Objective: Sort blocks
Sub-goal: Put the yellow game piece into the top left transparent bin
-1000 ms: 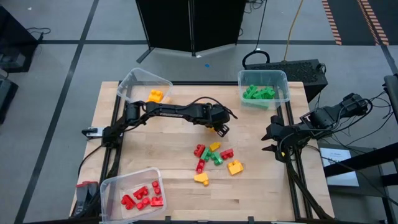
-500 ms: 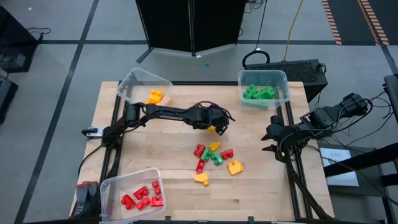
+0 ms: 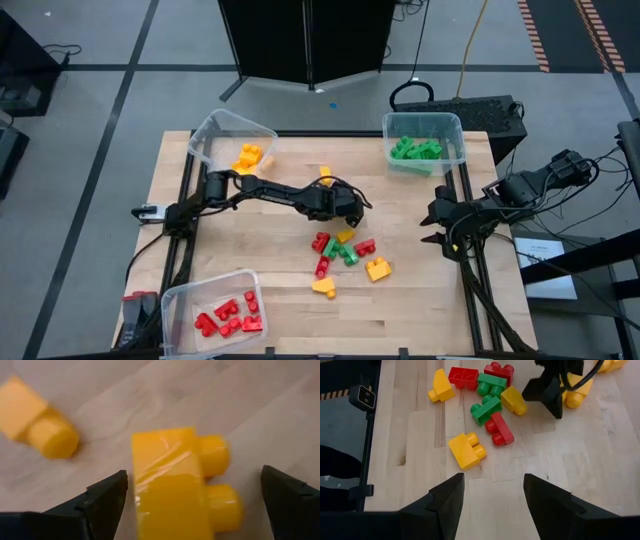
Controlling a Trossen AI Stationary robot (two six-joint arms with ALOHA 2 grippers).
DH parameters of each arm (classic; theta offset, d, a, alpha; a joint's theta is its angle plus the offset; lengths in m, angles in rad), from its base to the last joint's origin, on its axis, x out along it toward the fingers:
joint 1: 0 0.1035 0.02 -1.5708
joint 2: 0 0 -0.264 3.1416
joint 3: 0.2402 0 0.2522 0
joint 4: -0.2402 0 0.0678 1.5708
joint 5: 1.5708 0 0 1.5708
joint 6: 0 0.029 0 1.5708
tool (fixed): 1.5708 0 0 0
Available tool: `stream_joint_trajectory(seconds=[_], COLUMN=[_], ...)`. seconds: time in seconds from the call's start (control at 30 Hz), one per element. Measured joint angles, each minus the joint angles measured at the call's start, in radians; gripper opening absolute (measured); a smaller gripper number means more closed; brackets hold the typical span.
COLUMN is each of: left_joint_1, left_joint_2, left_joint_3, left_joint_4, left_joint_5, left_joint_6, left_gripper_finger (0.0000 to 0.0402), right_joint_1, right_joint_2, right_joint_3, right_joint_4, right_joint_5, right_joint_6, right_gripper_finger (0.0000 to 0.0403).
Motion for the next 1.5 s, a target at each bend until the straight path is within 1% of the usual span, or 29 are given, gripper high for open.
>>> stream_joint_trajectory(seconds=[0.13, 0.2, 0.27, 0.37, 0.53, 0.57, 0.77, 1.0, 1.13, 1.23, 1.37, 1.43, 1.5], left_joint_1=[-0.004, -0.004, -0.009, -0.018, -0.019, -0.018, -0.016, -0.023, -0.029, -0.034, -0.030, -0.027, -0.022], left_joint_2=[0.013, 0.028, 0.041, 0.062, 0.066, 0.066, 0.047, 0.046, 0.041, 0.018, -0.045, -0.086, -0.132], left_joint_3=[-0.029, -0.047, -0.047, -0.047, -0.046, -0.046, -0.047, 0.019, 0.081, 0.122, 0.138, 0.138, 0.138], left_joint_4=[0.036, 0.050, 0.050, 0.064, 0.051, 0.053, 0.049, 0.013, -0.061, -0.127, -0.162, -0.199, -0.234], left_joint_5=[-0.011, -0.010, -0.012, -0.023, -0.032, -0.035, -0.023, -0.007, -0.001, 0.004, -0.017, -0.035, -0.058], left_joint_6=[-0.034, -0.058, -0.072, -0.079, -0.102, -0.095, -0.079, -0.023, 0.048, 0.070, 0.079, 0.076, 0.076], left_gripper_finger=[0.0337, 0.0326, 0.0307, 0.0264, 0.0162, 0.0152, 0.0152, 0.0151, 0.0149, 0.0129, 0.0124, 0.0071, 0.0047], right_joint_1=[0.000, 0.000, 0.000, 0.000, 0.000, 0.000, 0.000, 0.000, 0.000, 0.000, 0.000, 0.000, 0.000], right_joint_2=[0.000, 0.000, 0.000, 0.000, 0.000, 0.000, 0.000, 0.000, 0.000, 0.000, 0.000, 0.004, 0.005], right_joint_3=[0.000, 0.000, 0.000, 0.000, 0.000, 0.000, 0.000, 0.000, 0.000, 0.000, 0.000, 0.000, 0.000], right_joint_4=[0.000, 0.000, 0.000, 0.002, 0.003, 0.003, 0.005, 0.008, 0.008, 0.008, 0.006, 0.000, 0.001], right_joint_5=[0.000, -0.001, -0.001, -0.001, -0.001, -0.001, 0.000, 0.001, 0.002, 0.005, 0.011, 0.025, 0.027], right_joint_6=[0.001, 0.002, 0.002, 0.002, 0.016, 0.020, 0.021, 0.028, 0.028, 0.028, 0.028, 0.028, 0.025], right_gripper_finger=[0.0201, 0.0201, 0.0201, 0.0201, 0.0201, 0.0201, 0.0201, 0.0201, 0.0201, 0.0201, 0.0201, 0.0201, 0.0201])
